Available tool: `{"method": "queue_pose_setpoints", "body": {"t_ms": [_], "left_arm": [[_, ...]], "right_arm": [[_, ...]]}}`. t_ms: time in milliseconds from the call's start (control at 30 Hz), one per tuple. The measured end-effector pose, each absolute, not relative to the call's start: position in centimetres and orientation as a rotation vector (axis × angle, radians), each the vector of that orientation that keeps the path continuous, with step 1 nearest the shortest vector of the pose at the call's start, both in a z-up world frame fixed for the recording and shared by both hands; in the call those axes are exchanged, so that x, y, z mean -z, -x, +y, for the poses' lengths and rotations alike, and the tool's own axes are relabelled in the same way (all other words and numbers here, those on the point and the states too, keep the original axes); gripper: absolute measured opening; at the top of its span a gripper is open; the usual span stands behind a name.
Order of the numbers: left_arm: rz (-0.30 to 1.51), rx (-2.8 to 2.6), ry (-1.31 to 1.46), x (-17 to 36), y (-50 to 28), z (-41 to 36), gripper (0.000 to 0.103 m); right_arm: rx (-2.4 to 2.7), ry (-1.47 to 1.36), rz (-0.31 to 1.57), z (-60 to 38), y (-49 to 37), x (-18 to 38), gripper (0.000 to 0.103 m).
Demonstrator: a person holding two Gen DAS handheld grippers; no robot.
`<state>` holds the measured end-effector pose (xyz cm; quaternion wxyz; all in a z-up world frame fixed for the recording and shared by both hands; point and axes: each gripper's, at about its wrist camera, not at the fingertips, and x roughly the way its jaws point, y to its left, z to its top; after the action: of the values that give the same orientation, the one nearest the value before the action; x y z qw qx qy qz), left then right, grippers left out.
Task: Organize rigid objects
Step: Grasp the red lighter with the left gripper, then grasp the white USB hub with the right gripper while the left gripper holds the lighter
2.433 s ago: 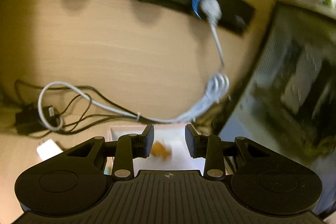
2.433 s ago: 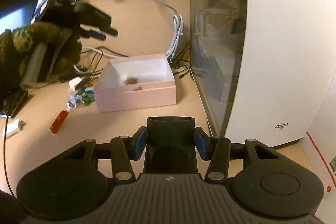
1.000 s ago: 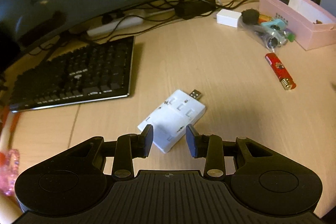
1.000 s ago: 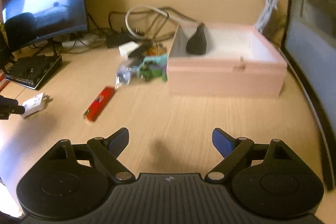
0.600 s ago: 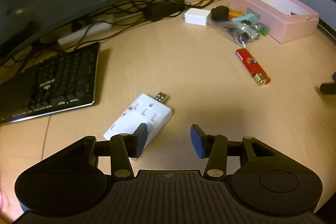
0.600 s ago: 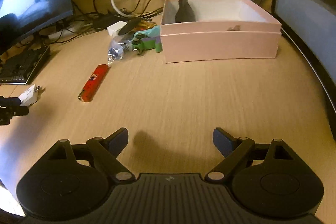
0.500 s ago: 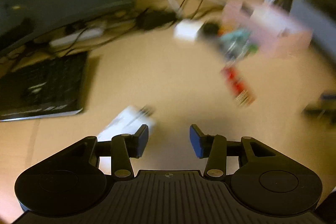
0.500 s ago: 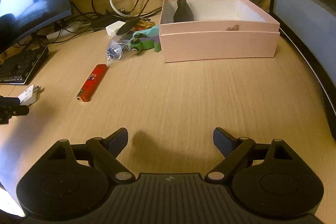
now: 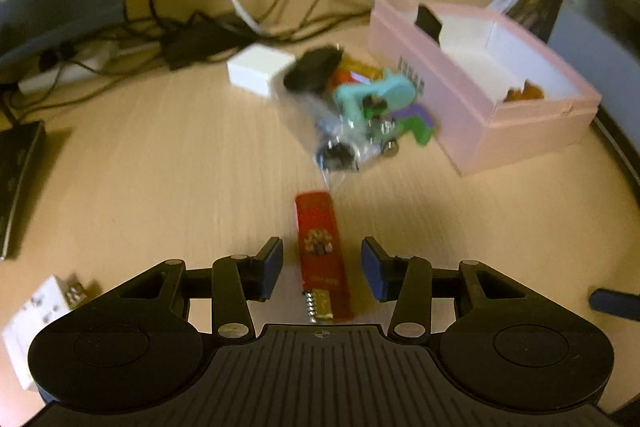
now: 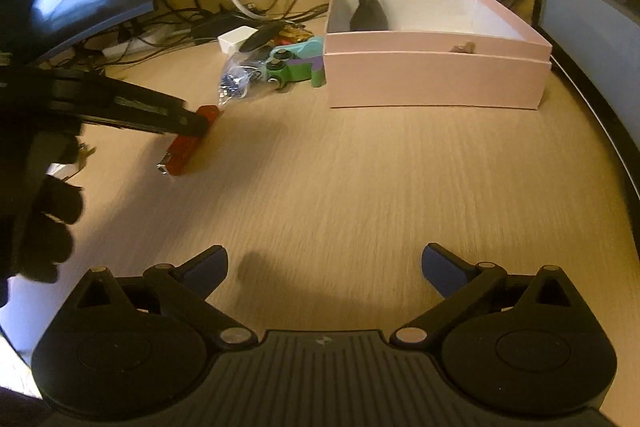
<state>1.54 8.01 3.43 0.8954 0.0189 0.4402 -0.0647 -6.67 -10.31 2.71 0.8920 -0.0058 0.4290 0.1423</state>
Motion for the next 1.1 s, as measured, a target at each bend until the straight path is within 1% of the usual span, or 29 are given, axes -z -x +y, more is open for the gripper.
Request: {"method": "queue_pose_setpoints", "body": {"t_ms": [33,67,133,200,300,467,667,800,833,900,967,1033,1100], "left_arm": [[0.899,0.136,-0.049,-3.3,-1.5,7.9,0.035],[0.889,0.135,-0.064,-3.3,-1.3,7.8,0.028],[0.889,0.16,-0.075,-3.3,-0.8,7.9,0.027],[0.899,0.215,-0.028,-3.6,-0.2,8.7,0.027],[0.866,0.209,-0.004,-4.6,2.4,10.5,0.027],[0.797,0.067,0.1,-8.1,8.0,17.2,0.027],[0.753,-0.266,0.224,-10.5,13.6,26.8,0.027],[0.728,-0.368,0.384,-10.8,16.6,31.6,0.027],[0.727,-0.379,0.407,-10.8,17.2,32.4,0.027],[0.736,-0.385,0.432,-10.7,17.6,33.5,0.027],[0.744,-0.357,0.454,-10.5,17.8,34.4,0.027],[0.74,-0.316,0.461,-10.2,17.7,35.0,0.027],[0.742,-0.301,0.47,-9.7,17.4,35.6,0.027]], "right_arm": [[-0.308,0.032,0.888,-10.2,6.8,-2.7,0.103],[-0.317,0.051,0.887,-10.2,6.9,-2.6,0.103],[-0.329,0.079,0.887,-10.0,7.0,-2.7,0.102],[-0.345,0.082,0.88,-10.1,6.8,-2.9,0.097],[-0.366,0.06,0.866,-10.0,6.1,-3.3,0.096],[-0.456,0.073,0.847,-6.7,4.6,-4.1,0.096],[-0.655,0.214,0.736,3.5,4.7,-5.6,0.096],[-0.781,0.318,0.615,11.5,6.3,-5.9,0.096],[-0.787,0.352,0.566,13.6,6.6,-5.8,0.093],[-0.791,0.422,0.505,17.3,6.9,-5.4,0.078],[-0.803,0.477,0.507,20.6,6.5,-4.8,0.051],[-0.813,0.507,0.523,23.2,5.9,-4.0,0.045],[-0.829,0.544,0.527,24.6,5.7,-3.2,0.042]]}}
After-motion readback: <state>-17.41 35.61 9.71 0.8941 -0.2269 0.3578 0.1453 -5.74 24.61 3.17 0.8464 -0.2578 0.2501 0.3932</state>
